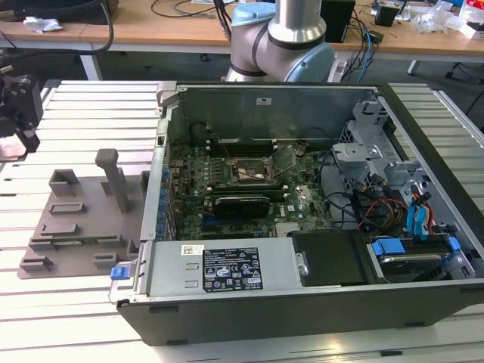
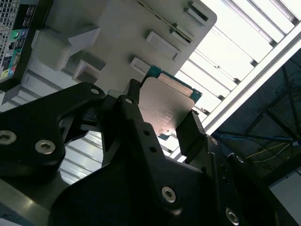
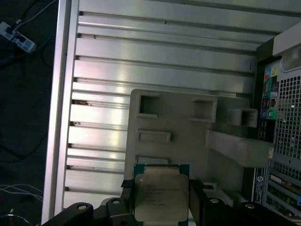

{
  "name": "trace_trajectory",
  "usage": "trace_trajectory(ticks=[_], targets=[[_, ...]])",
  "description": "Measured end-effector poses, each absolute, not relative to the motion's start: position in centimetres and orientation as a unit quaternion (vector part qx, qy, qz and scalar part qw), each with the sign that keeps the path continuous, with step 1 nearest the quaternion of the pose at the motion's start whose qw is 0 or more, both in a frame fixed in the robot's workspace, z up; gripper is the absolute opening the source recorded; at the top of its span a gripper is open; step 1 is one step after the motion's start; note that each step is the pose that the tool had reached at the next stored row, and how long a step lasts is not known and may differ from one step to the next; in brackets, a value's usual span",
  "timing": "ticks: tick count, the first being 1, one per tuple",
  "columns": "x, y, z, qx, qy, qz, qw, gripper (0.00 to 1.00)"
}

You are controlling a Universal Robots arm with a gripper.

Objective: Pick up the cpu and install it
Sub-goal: 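Pick up the cpu and move it towards the insertion slot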

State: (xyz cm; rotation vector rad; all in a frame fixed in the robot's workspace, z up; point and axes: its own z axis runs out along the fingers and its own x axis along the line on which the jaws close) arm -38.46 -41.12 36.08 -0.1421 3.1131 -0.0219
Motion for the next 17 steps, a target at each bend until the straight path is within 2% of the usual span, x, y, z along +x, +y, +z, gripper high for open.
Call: trace_trajectory(ticks=[11, 17], targets=[[-38.5, -41.1, 38.5, -0.046, 0.999, -0.007, 0.013, 0.55], [-38.5, -41.1, 41.5, -0.046, 0.999, -0.007, 0.013, 0.55]])
